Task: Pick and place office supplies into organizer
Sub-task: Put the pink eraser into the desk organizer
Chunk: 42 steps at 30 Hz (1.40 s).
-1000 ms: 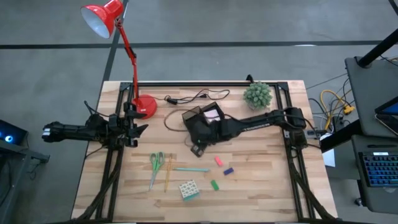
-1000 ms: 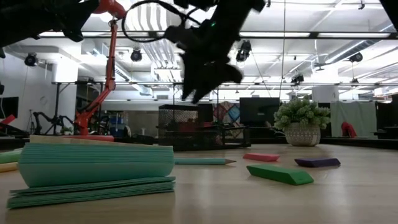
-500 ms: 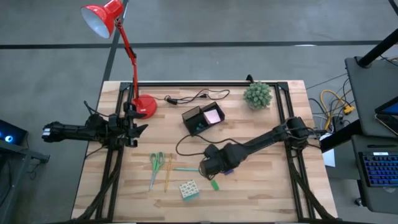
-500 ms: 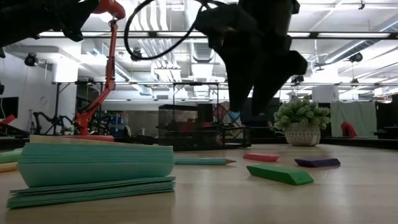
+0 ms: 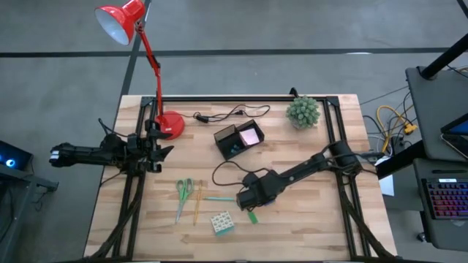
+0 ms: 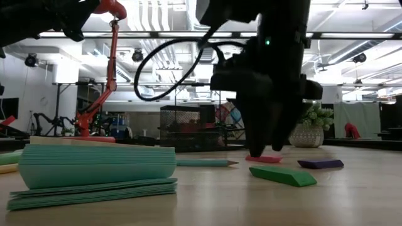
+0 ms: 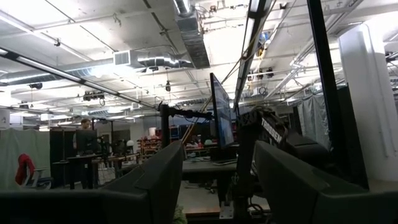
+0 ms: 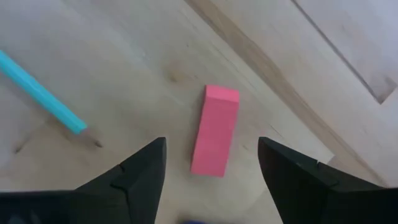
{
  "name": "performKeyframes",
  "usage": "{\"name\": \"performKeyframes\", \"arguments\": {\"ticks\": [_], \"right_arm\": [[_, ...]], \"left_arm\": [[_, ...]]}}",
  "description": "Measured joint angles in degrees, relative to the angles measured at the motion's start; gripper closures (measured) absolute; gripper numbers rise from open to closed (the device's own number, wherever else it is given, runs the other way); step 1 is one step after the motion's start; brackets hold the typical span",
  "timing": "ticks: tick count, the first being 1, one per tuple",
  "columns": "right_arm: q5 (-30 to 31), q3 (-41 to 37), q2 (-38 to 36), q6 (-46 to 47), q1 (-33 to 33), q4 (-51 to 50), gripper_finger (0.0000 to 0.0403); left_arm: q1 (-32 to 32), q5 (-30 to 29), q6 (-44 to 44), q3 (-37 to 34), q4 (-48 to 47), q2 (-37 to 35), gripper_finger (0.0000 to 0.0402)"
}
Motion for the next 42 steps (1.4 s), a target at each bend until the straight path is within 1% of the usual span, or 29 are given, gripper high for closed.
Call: {"name": "performKeyframes", "arguments": {"ticks": [5,8,15,19,24,36,42], "right_arm": [[-0.3,0.0,0.9,-0.9,-0.2,0.4,0.0161],[-1.6,0.1,1.3,-1.1,-0.6,0.4,0.0169],[-3.7,0.0,1.6,-3.8,-1.9,0.7,0.0209],[-6.2,0.0,1.6,-6.0,-3.0,0.8,0.0235],[-7.9,0.0,1.6,-7.7,-3.7,0.9,0.0266],[-7.8,-0.1,1.6,-8.8,-3.6,0.6,0.0332],[-7.7,-0.2,1.4,-10.2,-3.6,0.6,0.0342]], "left_arm": [[0.0,0.0,0.0,0.0,0.0,0.0,0.0214],[0.0,0.0,0.0,0.0,0.0,0.0,0.0214],[0.0,0.0,0.0,-0.1,0.0,0.0,0.0214],[0.0,0.0,0.0,-0.1,0.0,0.0,0.0214],[0.0,0.0,0.0,-0.1,-0.1,0.0,0.0214],[0.0,0.0,0.0,-0.1,-0.2,0.0,0.0214],[0.0,0.0,0.0,-0.1,-0.2,0.0,0.0214]]}}
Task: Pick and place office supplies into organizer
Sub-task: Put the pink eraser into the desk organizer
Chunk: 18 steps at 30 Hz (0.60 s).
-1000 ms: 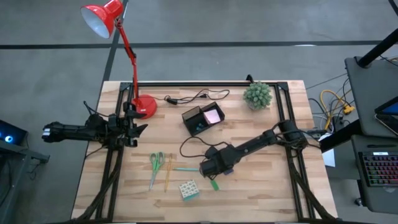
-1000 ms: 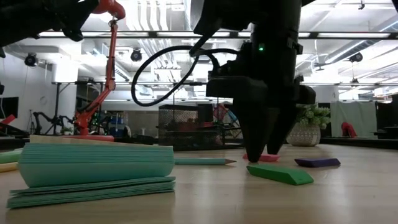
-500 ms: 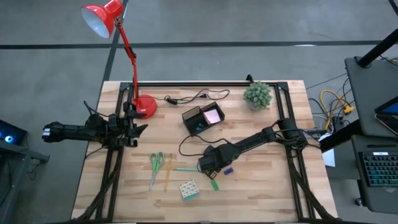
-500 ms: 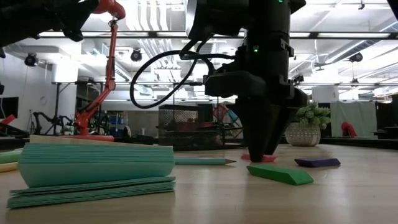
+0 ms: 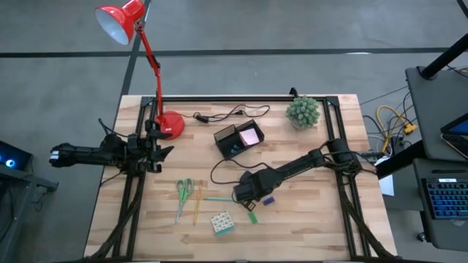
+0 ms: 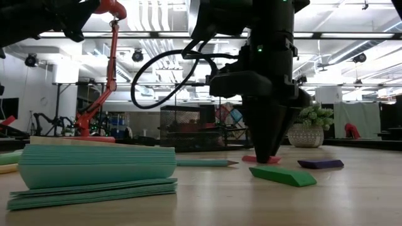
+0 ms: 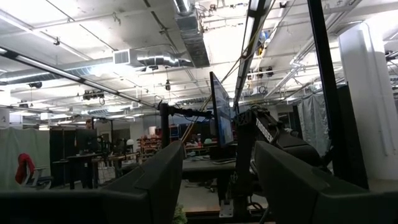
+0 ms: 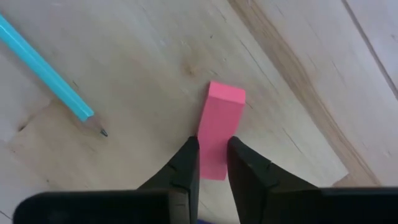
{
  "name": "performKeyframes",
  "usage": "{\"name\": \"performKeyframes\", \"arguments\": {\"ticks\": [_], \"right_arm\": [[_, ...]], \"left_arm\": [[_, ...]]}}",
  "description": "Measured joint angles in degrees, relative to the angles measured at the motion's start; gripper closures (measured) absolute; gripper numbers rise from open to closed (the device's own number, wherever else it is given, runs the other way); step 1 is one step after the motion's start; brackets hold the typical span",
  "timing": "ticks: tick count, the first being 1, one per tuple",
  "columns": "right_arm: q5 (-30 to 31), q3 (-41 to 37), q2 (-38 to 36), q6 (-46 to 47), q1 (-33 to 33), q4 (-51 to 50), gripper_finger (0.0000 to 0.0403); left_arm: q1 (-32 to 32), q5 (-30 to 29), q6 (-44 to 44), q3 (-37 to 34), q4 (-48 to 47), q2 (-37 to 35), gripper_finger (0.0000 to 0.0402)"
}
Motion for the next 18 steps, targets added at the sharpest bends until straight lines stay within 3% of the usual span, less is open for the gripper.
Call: {"name": "performKeyframes", "arguments": {"ticks": [18], "right_arm": [[2.7,1.0,-0.6,-1.1,-0.5,0.4,0.0343]], "left_arm": [[0.0,0.0,0.0,0.0,0.2,0.0,0.0214]]}}
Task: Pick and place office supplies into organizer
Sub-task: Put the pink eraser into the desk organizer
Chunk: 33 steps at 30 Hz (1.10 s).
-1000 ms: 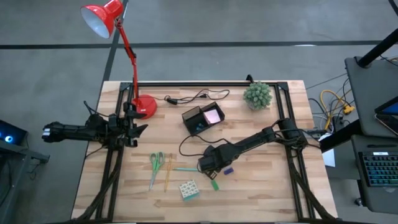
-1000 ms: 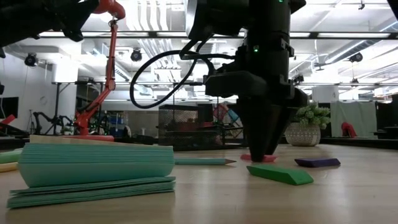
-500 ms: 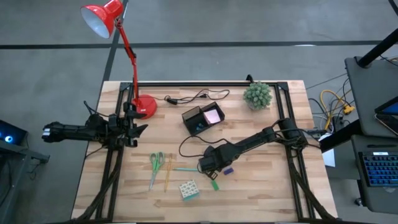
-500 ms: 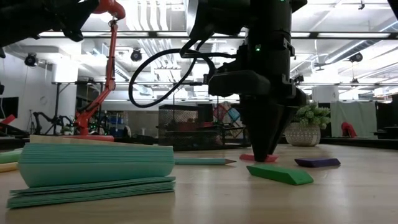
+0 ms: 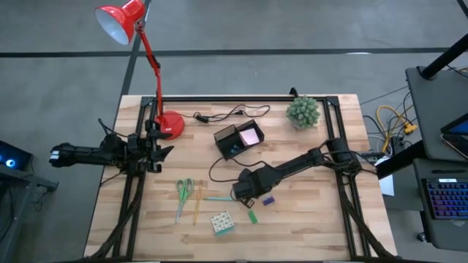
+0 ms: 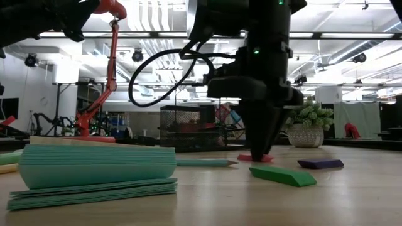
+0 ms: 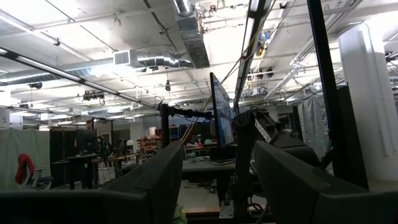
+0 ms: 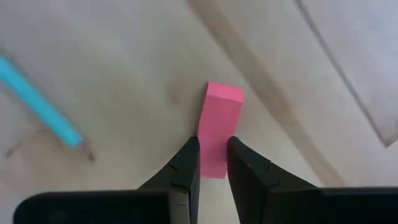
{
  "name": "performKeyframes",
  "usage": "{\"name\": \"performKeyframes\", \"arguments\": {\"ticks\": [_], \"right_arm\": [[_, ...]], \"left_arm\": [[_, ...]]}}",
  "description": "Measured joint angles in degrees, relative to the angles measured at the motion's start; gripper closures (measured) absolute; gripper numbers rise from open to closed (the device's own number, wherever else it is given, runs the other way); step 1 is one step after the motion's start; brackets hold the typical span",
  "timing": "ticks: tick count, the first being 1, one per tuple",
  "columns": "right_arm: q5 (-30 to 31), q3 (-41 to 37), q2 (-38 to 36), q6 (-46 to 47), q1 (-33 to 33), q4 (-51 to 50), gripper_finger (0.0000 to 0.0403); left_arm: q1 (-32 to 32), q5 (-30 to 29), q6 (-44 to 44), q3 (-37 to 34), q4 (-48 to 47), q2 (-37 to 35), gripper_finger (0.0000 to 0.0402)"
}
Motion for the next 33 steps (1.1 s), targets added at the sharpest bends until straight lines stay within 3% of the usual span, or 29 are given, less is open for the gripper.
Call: {"name": "performKeyframes", "arguments": {"ticks": [16,25,33], "right_arm": [[1.5,5.0,-0.2,-5.0,-2.4,1.2,0.0343],[9.9,11.0,-0.2,-16.8,-6.7,3.1,0.0343],[9.7,11.0,-0.2,-26.9,-13.1,7.7,0.0343]], "left_arm": [[0.0,0.0,0.0,0.0,0.0,0.0,0.0214],[0.0,0.0,0.0,0.0,0.0,0.0,0.0214],[0.0,0.0,0.0,0.0,0.0,0.0,0.0214]]}}
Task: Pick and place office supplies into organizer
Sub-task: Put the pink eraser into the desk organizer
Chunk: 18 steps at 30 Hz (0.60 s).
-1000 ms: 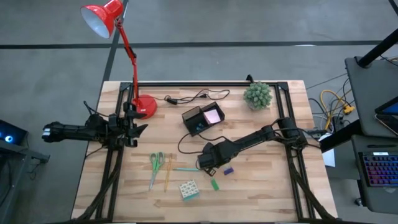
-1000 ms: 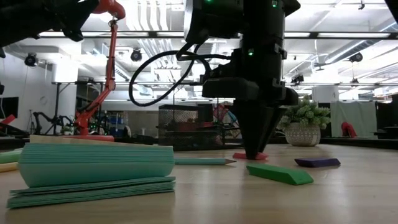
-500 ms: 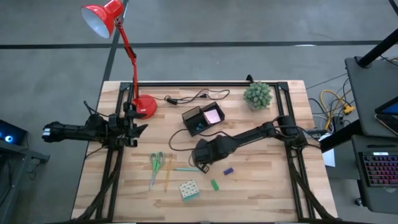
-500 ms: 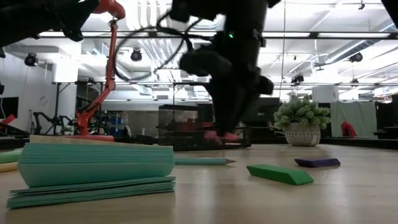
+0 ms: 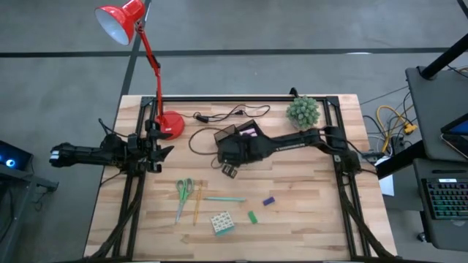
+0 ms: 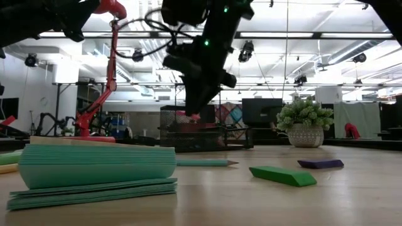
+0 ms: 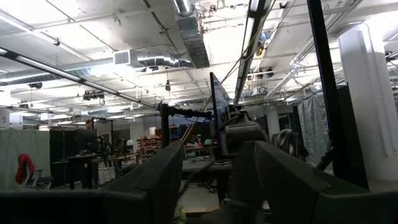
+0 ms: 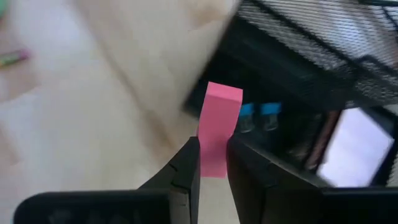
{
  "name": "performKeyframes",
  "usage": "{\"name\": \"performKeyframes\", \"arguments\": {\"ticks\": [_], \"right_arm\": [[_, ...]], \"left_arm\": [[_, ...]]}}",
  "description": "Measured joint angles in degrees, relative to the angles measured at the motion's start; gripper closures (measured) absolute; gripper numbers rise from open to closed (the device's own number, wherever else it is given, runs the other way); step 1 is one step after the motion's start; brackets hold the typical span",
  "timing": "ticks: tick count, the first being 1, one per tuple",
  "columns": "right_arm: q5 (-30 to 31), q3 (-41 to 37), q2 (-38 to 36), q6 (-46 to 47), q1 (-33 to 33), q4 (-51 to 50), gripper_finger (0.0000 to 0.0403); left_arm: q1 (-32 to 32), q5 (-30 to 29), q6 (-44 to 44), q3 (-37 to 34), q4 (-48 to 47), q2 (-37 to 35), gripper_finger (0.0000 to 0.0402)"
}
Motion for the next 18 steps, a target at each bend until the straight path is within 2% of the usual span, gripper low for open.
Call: {"name": "performKeyframes", "arguments": {"ticks": [6,18], "right_arm": [[-0.2,0.0,0.3,-5.4,-2.6,0.1,0.0343],[-1.7,-1.5,0.5,-8.3,-5.5,0.4,0.0343]], "left_arm": [[0.0,0.0,0.0,0.0,0.0,0.0,0.0214],[0.0,0.0,0.0,0.0,0.0,0.0,0.0214]]}}
